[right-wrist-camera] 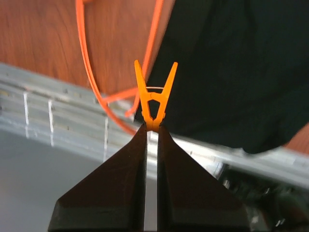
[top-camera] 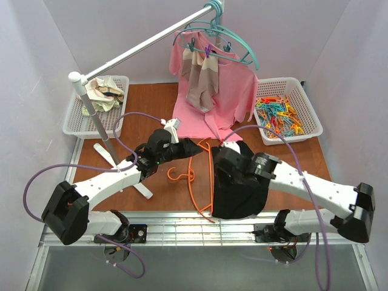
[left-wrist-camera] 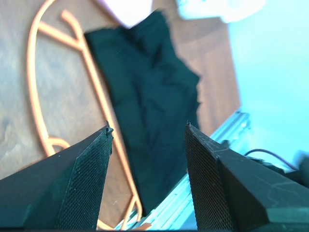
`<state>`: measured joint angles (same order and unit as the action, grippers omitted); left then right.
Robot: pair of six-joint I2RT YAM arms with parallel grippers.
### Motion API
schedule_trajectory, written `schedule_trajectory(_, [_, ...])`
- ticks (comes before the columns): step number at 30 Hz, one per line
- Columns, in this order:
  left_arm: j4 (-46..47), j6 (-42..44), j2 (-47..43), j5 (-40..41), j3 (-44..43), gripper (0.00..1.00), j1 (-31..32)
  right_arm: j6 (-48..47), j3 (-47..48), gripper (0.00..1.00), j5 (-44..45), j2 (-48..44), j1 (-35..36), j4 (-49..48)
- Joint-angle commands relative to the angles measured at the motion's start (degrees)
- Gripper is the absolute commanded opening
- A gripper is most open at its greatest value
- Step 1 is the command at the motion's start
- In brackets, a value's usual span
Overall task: Clip the underwear to the hanger
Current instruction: Pick up the clamp at the center of the board.
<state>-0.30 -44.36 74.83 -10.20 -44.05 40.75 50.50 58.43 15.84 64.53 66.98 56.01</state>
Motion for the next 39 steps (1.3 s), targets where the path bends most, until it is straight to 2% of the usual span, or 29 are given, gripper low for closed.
schedule_trajectory(1, [3.02, 1.64, -4.07, -5.70, 1.60, 0.54, -2.08, -19.28, 6.06, 0.01, -3.61, 6.38, -7.54, -9.84])
schedule_trajectory(5, [7.84, 1.64, -3.64, -12.64, 1.60, 0.54, -5.58, -27.63, 9.50, 0.01, -12.30, 12.53, -15.20, -16.78])
schedule_trajectory(8, [11.09, 0.42, -3.72, -19.40, 2.56, 0.54, -8.84, -30.19, 10.12, 0.01, -22.14, 13.86, -21.96, -20.13])
schedule_trajectory(9, [14.32, -1.24, -3.81, -21.60, 3.18, 0.54, -11.72, -31.94, 9.86, 0.01, -28.34, 13.78, -23.81, -21.02])
schedule_trajectory(11, [20.64, -4.31, -3.81, -29.06, 5.63, 0.54, -16.03, -33.18, 8.45, 0.01, -34.52, 13.34, -29.78, -22.60])
schedule_trajectory(13, [24.80, -6.08, -3.38, -37.12, 6.70, 0.54, -17.98, -34.41, 6.79, 0.01, -44.63, 12.81, -35.74, -23.92])
schedule_trajectory(17, [31.22, -8.80, -0.48, -45.69, 6.61, 0.53, -18.69, -35.56, 4.67, 0.01, -60.45, 13.25, -42.28, -25.42])
schedule_trajectory(20, [33.69, -10.93, -0.03, -46.49, 7.14, 0.52, -18.60, -36.00, 3.09, 0.01, -72.75, 14.92, -43.34, -25.42])
schedule_trajectory(23, [30.71, -9.08, -0.21, -45.70, 5.91, 0.52, -18.52, -35.73, 1.68, 0.01, -77.43, 15.36, -43.34, -26.48])
schedule_trajectory(30, [23.42, -4.16, 1.37, -42.28, 2.49, 0.51, -14.65, -33.63, 1.16, 0.01, -83.59, 16.06, -43.34, -29.63])
schedule_trajectory(39, [24.02, -5.03, 2.87, -38.23, 1.96, 0.50, -9.99, -32.48, 0.63, 0.01, -87.03, 16.85, -43.34, -32.36])
